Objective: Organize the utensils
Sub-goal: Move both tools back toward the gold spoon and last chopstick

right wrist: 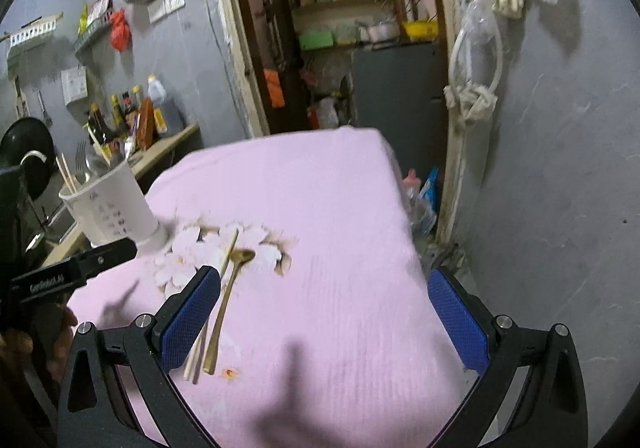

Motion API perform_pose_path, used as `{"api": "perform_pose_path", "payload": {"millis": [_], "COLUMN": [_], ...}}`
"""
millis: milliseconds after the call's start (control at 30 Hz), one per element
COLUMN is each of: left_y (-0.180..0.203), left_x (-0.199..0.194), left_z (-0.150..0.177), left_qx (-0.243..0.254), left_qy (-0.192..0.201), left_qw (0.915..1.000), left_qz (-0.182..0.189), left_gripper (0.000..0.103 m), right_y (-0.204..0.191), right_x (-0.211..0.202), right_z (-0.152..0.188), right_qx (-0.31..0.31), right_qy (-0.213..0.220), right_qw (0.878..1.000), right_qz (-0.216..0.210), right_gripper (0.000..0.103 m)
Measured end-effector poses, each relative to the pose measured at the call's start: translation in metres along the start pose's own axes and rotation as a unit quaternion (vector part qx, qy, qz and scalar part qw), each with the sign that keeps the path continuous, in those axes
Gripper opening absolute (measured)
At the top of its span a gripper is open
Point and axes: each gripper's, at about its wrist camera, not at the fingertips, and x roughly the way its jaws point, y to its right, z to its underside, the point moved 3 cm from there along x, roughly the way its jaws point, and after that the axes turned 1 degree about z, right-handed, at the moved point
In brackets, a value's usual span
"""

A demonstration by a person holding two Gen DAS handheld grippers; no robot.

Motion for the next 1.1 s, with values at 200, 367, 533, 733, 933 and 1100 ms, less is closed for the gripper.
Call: {"api": "perform_pose_path", "payload": {"millis": [200,367,533,733,933,1100], "left_y": [0.006,0.006,-0.002,-0.017,-0.022,-0.022], "left_x": [0.021,0.036,0.045,0.046,0.048,0.051], "left_z": [0.0,-0.001,-0.002,-0.001,-0.001,-0.001], "left_qx": [0.021,0.02,0.014,-0.014,-0.026,-0.027], "left_qy": [-0.018,-0.043,-0.054,-0.057,-0.059,-0.064], "left_qw": [0.9995,0.9987,0.9985,0.9983,0.9979,0.9976], "left_qz": [0.015,0.018,0.006,-0.007,-0.01,-0.007], "left_gripper": [0.09,0.081,0.078,0.078,0.078,0.078], "right_y": [0.0,-0.011,-0.031,-0.06,-0.076,-0.083], "right_x": [0.037,0.072,0.101,0.123,0.132,0.133], "right_z": [0.004,0.002,0.001,0.0,0.002,0.0], "right_qx": [0.002,-0.009,-0.037,-0.086,-0.123,-0.138], "right_qy": [-0.046,-0.085,-0.119,-0.145,-0.163,-0.172], "right_qw": [0.999,0.995,0.988,0.98,0.973,0.971], "right_qz": [-0.026,-0.058,-0.091,-0.11,-0.103,-0.098], "right_gripper": [0.101,0.081,0.072,0.068,0.067,0.067]}}
